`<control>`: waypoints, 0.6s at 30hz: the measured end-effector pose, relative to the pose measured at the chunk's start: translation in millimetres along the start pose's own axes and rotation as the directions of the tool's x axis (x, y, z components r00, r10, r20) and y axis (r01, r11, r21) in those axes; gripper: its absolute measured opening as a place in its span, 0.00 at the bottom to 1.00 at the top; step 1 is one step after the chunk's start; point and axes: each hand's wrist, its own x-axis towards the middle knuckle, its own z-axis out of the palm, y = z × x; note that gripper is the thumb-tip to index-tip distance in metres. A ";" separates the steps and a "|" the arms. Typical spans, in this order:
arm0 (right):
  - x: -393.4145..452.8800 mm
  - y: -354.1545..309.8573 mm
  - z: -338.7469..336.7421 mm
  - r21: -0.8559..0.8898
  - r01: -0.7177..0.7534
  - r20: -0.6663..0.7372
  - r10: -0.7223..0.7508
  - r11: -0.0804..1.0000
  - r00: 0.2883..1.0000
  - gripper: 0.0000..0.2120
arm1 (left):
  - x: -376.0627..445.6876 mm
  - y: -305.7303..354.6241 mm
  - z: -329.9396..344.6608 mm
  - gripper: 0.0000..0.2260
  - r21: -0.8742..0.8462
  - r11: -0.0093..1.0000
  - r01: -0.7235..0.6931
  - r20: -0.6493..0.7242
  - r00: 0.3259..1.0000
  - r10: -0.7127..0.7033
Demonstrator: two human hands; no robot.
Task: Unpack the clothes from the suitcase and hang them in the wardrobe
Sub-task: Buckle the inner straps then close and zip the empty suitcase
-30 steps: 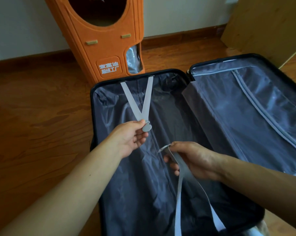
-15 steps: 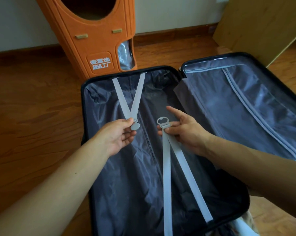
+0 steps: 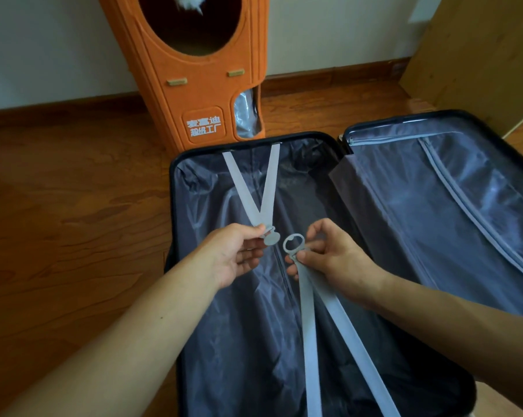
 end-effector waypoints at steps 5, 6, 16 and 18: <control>5.6 2.5 10.7 -0.020 0.003 -0.045 -0.004 1.000 0.999 0.16 | 5.0 -2.7 3.5 0.06 0.001 0.999 0.036 0.000 0.999 -0.036; 6.8 4.2 12.6 -0.010 -0.006 -0.047 0.005 1.000 0.999 0.16 | 5.2 -3.5 5.1 0.05 0.008 0.999 0.043 0.009 0.999 -0.043; 12.6 1.5 12.1 0.113 -0.125 -0.035 0.130 0.986 0.991 0.17 | 7.3 -2.9 14.5 0.06 0.070 0.997 -0.015 0.094 0.996 0.008; 12.7 -1.7 10.0 0.138 -0.170 -0.007 0.172 0.976 0.985 0.17 | 10.3 -3.8 12.9 0.06 0.114 0.987 -0.112 0.072 0.992 0.105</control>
